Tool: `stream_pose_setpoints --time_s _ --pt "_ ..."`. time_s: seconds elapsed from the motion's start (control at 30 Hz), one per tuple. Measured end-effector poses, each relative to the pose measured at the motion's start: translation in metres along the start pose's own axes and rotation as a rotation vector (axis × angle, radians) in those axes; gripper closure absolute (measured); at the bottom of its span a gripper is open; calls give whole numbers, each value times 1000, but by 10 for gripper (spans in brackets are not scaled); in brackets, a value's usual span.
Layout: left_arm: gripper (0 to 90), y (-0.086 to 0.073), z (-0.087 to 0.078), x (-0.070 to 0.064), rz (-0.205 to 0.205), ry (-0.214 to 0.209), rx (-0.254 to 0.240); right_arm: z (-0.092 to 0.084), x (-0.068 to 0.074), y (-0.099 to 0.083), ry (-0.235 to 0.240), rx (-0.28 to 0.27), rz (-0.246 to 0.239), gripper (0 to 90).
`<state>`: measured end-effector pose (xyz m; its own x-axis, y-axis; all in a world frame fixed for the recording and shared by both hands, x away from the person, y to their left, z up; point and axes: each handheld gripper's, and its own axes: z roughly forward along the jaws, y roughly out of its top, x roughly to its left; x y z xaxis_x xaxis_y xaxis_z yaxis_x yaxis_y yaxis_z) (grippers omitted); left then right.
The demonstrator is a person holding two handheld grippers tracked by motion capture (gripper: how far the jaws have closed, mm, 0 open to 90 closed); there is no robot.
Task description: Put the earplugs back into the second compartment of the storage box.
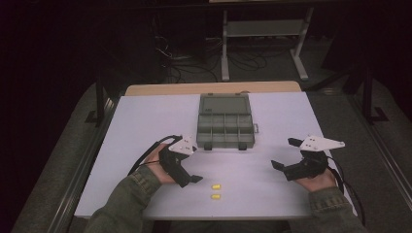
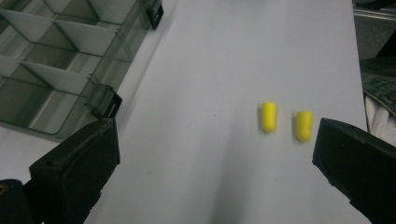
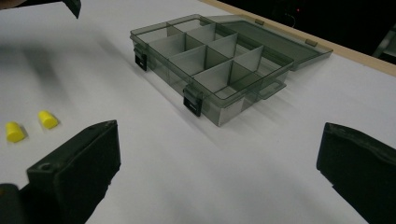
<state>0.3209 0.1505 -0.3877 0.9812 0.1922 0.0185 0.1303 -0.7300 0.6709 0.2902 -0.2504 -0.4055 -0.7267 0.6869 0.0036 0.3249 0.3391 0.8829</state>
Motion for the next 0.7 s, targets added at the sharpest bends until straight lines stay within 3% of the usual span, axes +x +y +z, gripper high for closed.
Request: stream_pose_setpoints --time_s 0.33,0.7 --pt "57 9 21 -4 20 -62 10 1 1 -1 -1 15 -4 0" --pt "160 12 41 -11 47 -142 64 3 1 -3 1 23 -4 0"
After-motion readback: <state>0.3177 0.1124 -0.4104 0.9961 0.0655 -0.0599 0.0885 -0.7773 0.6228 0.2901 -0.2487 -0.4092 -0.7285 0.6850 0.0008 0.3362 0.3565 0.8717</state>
